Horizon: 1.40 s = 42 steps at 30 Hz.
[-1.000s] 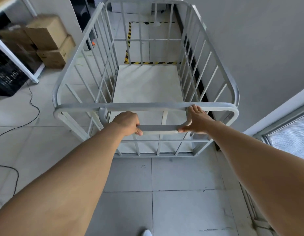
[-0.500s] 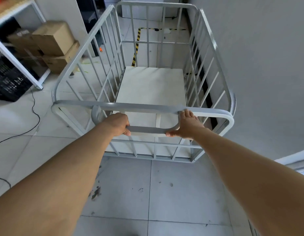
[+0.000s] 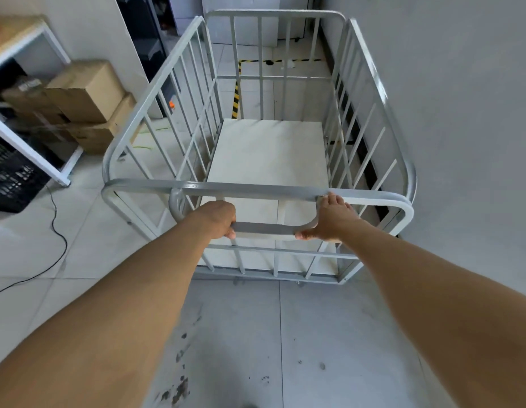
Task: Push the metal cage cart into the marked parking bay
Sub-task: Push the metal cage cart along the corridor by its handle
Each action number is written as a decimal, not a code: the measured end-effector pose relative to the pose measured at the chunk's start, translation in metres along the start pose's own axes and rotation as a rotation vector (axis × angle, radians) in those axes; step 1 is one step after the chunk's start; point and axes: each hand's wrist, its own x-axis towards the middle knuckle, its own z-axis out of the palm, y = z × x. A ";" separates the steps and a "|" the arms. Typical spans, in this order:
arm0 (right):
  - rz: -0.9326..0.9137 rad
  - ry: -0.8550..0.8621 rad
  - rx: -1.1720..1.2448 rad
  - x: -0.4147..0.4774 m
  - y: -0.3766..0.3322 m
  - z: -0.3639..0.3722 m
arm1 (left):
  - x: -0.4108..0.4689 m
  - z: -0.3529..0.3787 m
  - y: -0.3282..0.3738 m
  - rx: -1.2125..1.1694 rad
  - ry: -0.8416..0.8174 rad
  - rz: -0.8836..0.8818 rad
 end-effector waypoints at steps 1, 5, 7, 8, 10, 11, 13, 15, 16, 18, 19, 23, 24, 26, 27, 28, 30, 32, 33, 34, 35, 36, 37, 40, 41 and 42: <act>0.005 -0.004 -0.009 0.009 -0.004 -0.005 | 0.010 -0.006 -0.005 0.007 0.000 0.006; 0.011 -0.029 -0.063 0.040 -0.023 -0.026 | 0.040 -0.032 -0.022 0.070 -0.035 0.038; -0.006 -0.031 -0.126 0.056 -0.033 -0.040 | 0.053 -0.046 -0.028 0.120 -0.036 0.053; -0.015 -0.027 -0.162 0.062 -0.037 -0.045 | 0.057 -0.051 -0.031 0.130 -0.032 0.055; -0.025 -0.021 -0.199 0.080 -0.047 -0.055 | 0.071 -0.064 -0.039 0.152 -0.017 0.057; -0.026 -0.024 -0.211 0.089 -0.052 -0.059 | 0.078 -0.069 -0.044 0.162 -0.017 0.059; -0.032 -0.024 -0.224 0.106 -0.061 -0.065 | 0.092 -0.079 -0.055 0.165 -0.007 0.062; -0.033 -0.028 -0.229 0.123 -0.071 -0.073 | 0.107 -0.088 -0.067 0.159 0.001 0.064; -0.029 -0.027 -0.236 0.132 -0.076 -0.077 | 0.115 -0.093 -0.074 0.151 0.007 0.061; -0.021 -0.025 -0.251 0.148 -0.084 -0.085 | 0.129 -0.102 -0.086 0.141 0.013 0.058; -0.011 -0.029 -0.252 0.157 -0.090 -0.090 | 0.136 -0.107 -0.092 0.134 0.017 0.063; 0.042 -0.038 -0.231 0.188 -0.110 -0.104 | 0.163 -0.130 -0.113 0.142 -0.010 0.102; 0.050 -0.035 -0.222 0.196 -0.116 -0.108 | 0.171 -0.136 -0.120 0.157 -0.002 0.120; 0.072 -0.035 -0.202 0.210 -0.129 -0.116 | 0.188 -0.146 -0.136 0.168 0.022 0.141; 0.083 -0.036 -0.192 0.216 -0.136 -0.119 | 0.194 -0.151 -0.143 0.169 0.028 0.149; 0.089 -0.032 -0.186 0.221 -0.141 -0.123 | 0.200 -0.156 -0.148 0.169 0.037 0.158; 0.104 -0.027 -0.175 0.233 -0.154 -0.128 | 0.212 -0.166 -0.162 0.173 0.040 0.169; 0.108 -0.028 -0.168 0.245 -0.166 -0.131 | 0.223 -0.174 -0.176 0.185 0.040 0.192; 0.108 -0.028 -0.164 0.250 -0.172 -0.132 | 0.229 -0.178 -0.184 0.194 0.034 0.201; 0.111 -0.031 -0.158 0.257 -0.178 -0.134 | 0.235 -0.183 -0.192 0.198 0.024 0.205; 0.110 -0.032 -0.155 0.263 -0.184 -0.136 | 0.241 -0.187 -0.200 0.197 0.012 0.204; 0.109 -0.033 -0.152 0.269 -0.190 -0.139 | 0.247 -0.193 -0.207 0.185 0.005 0.200; 0.105 -0.030 -0.148 0.275 -0.195 -0.143 | 0.253 -0.199 -0.214 0.167 0.001 0.198; 0.104 -0.018 -0.122 0.291 -0.211 -0.154 | 0.265 -0.214 -0.229 0.146 -0.008 0.197; 0.107 -0.016 -0.113 0.296 -0.217 -0.156 | 0.270 -0.219 -0.234 0.149 -0.012 0.199; 0.108 -0.013 -0.105 0.301 -0.223 -0.158 | 0.275 -0.223 -0.240 0.152 -0.013 0.199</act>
